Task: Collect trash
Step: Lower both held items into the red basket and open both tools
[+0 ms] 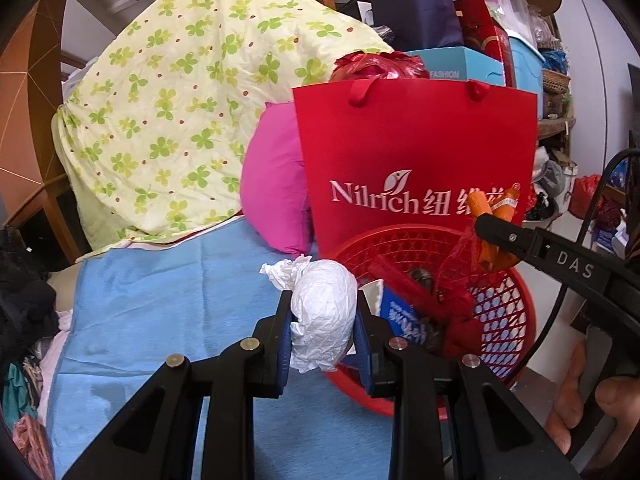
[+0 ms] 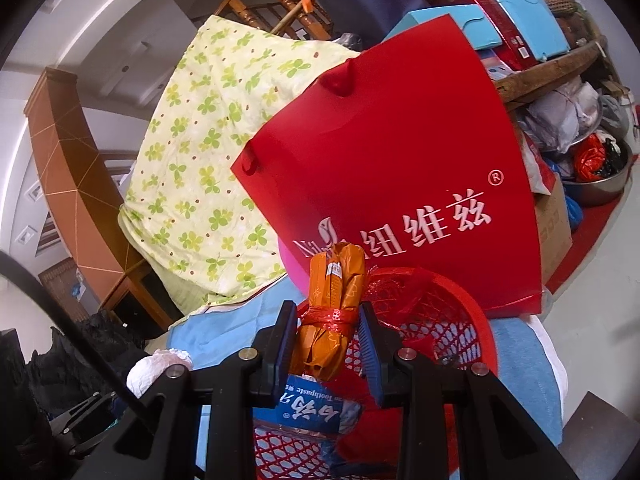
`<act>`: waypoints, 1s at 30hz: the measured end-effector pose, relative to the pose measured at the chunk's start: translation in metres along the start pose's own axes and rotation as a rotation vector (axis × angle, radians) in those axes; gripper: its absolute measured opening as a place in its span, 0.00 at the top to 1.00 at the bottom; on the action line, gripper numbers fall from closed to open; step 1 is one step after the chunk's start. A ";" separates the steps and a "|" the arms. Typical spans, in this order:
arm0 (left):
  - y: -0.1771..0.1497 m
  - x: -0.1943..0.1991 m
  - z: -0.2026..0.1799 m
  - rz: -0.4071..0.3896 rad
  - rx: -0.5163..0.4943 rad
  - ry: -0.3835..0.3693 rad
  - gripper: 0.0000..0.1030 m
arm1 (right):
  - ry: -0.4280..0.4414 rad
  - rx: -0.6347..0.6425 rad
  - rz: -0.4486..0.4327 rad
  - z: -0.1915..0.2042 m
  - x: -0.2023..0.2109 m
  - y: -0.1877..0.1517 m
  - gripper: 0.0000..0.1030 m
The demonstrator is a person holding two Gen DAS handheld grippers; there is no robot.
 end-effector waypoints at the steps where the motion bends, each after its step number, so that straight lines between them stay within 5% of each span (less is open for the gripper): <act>1: 0.001 0.000 -0.001 -0.001 0.004 -0.009 0.72 | -0.003 -0.003 -0.002 -0.002 0.000 0.000 0.68; 30: -0.005 -0.039 -0.036 0.010 0.077 -0.294 0.71 | -0.035 -0.120 0.013 -0.030 0.003 0.004 0.68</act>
Point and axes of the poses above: each gripper's, at about its wrist camera, not at the fingertips, and x roughly against the way its jaws point, z to its left, y to its top, the point moved 2 cm from there along -x, roughly the way its jaws point, and after that the axes turned 4 degrees about -y, right-handed, at the moved point
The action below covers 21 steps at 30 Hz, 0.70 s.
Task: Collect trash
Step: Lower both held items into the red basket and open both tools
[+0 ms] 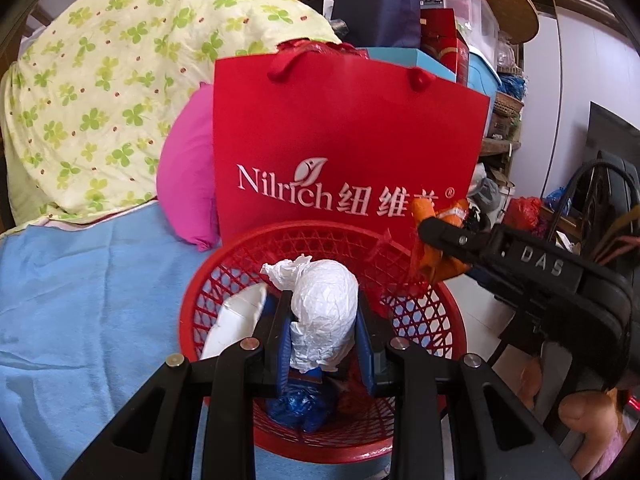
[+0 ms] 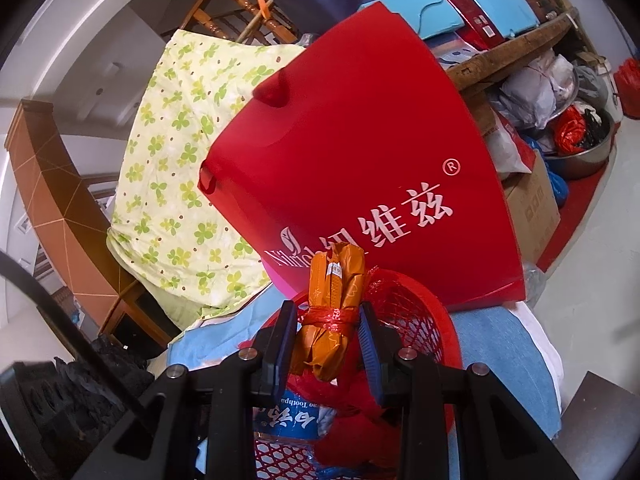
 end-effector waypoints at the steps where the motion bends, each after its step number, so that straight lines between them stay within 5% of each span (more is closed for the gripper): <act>1: -0.001 -0.002 -0.001 0.004 -0.003 -0.001 0.71 | -0.003 -0.005 -0.001 -0.002 0.000 0.000 0.68; 21: -0.007 -0.013 -0.005 0.019 -0.018 -0.027 0.71 | -0.002 -0.021 0.010 -0.003 -0.005 0.001 0.67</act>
Point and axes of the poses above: each gripper's, at about its wrist camera, not at the fingertips, and x roughly against the way its jaws point, z to its left, y to its top, the point moved 2 cm from there along -x, roughly the way its jaws point, and after that the axes turned 4 degrees about -y, right-handed, at the moved point
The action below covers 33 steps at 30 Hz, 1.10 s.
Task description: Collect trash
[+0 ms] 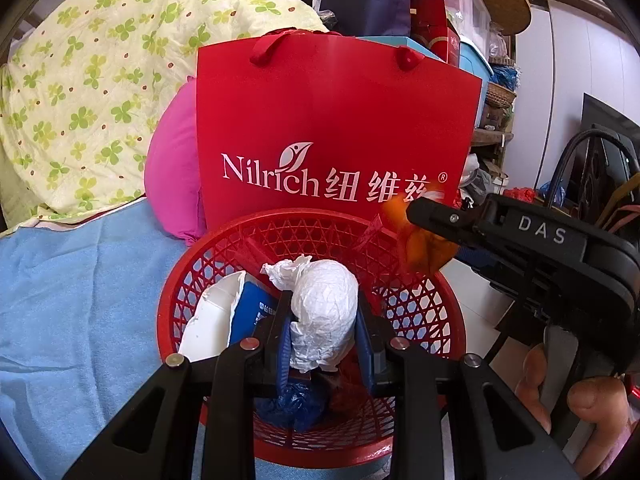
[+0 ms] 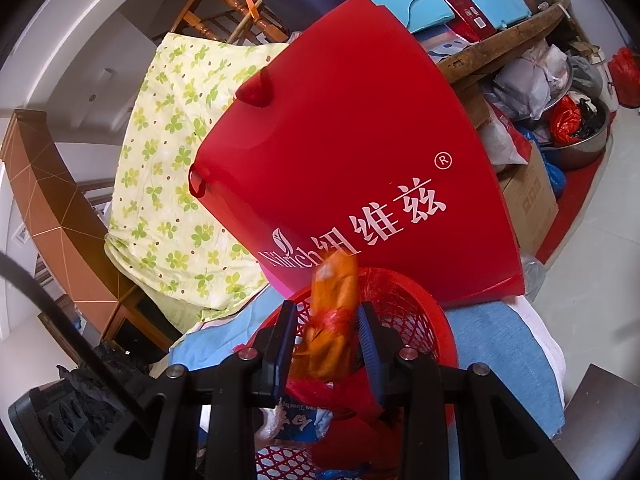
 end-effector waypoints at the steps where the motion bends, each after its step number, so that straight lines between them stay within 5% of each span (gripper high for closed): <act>1: 0.000 -0.001 -0.001 0.000 0.000 0.000 0.71 | 0.000 0.001 0.000 0.000 0.000 0.000 0.67; 7: -0.002 -0.002 0.002 -0.002 0.005 -0.017 0.70 | 0.006 0.003 0.004 0.004 -0.003 -0.001 0.67; 15: -0.007 -0.005 0.007 -0.020 0.031 -0.057 0.43 | 0.004 -0.013 -0.015 0.002 -0.001 0.001 0.67; 20: -0.009 -0.002 0.008 -0.030 0.025 -0.049 0.37 | -0.001 -0.017 -0.021 0.001 0.000 0.002 0.67; 33: -0.019 0.047 0.023 -0.018 -0.007 0.107 0.28 | -0.060 0.023 -0.055 0.008 0.007 -0.002 0.67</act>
Point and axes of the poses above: each gripper's, at about its wrist camera, not at the fingertips, and x roughly against the way its jaws point, z to its left, y to its top, the point moved 2 cm from there along -x, roughly the way its jaws point, and after that the axes turned 4 degrees about -y, right-handed, at the moved point
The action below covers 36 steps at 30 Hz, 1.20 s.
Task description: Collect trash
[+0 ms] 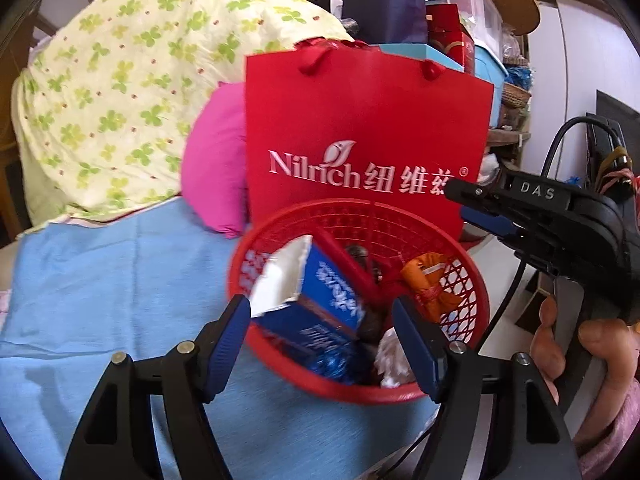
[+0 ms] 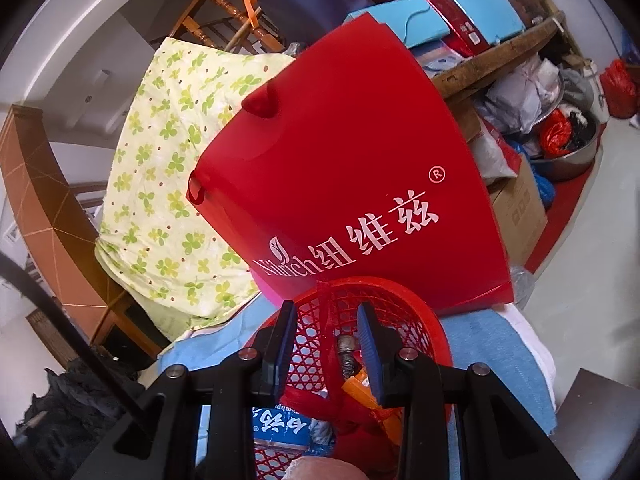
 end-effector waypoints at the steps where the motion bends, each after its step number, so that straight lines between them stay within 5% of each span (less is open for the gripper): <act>1: 0.000 0.004 0.002 0.000 -0.001 0.009 0.28 | -0.009 0.009 -0.007 0.002 0.001 -0.001 0.67; 5: -0.002 0.027 0.007 -0.002 -0.019 0.056 0.27 | -0.046 0.052 -0.030 0.009 0.010 -0.006 0.65; 6: -0.002 0.033 0.008 -0.006 -0.024 0.067 0.26 | -0.051 0.059 -0.035 0.010 0.012 -0.007 0.60; 7: -0.003 0.039 0.009 -0.010 -0.027 0.074 0.23 | -0.057 0.067 -0.046 0.012 0.018 -0.009 0.42; 9: -0.004 0.053 0.011 -0.026 -0.029 0.098 0.13 | -0.063 0.076 -0.087 0.015 0.030 -0.012 0.32; 29: -0.001 0.143 0.025 -0.052 -0.032 0.189 0.12 | -0.091 0.321 -0.087 0.067 0.145 -0.056 0.32; 36: 0.002 0.171 0.028 -0.083 -0.009 0.241 0.04 | -0.084 0.433 -0.081 0.097 0.189 -0.059 0.32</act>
Point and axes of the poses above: each gripper's, at about its wrist camera, not at the fingertips, and x roughly against the way its jaws point, z to its left, y to its top, the point moved 2 cm from there along -x, roughly the way its jaws point, and after that the axes turned 4 degrees about -y, right-handed, at the moved point
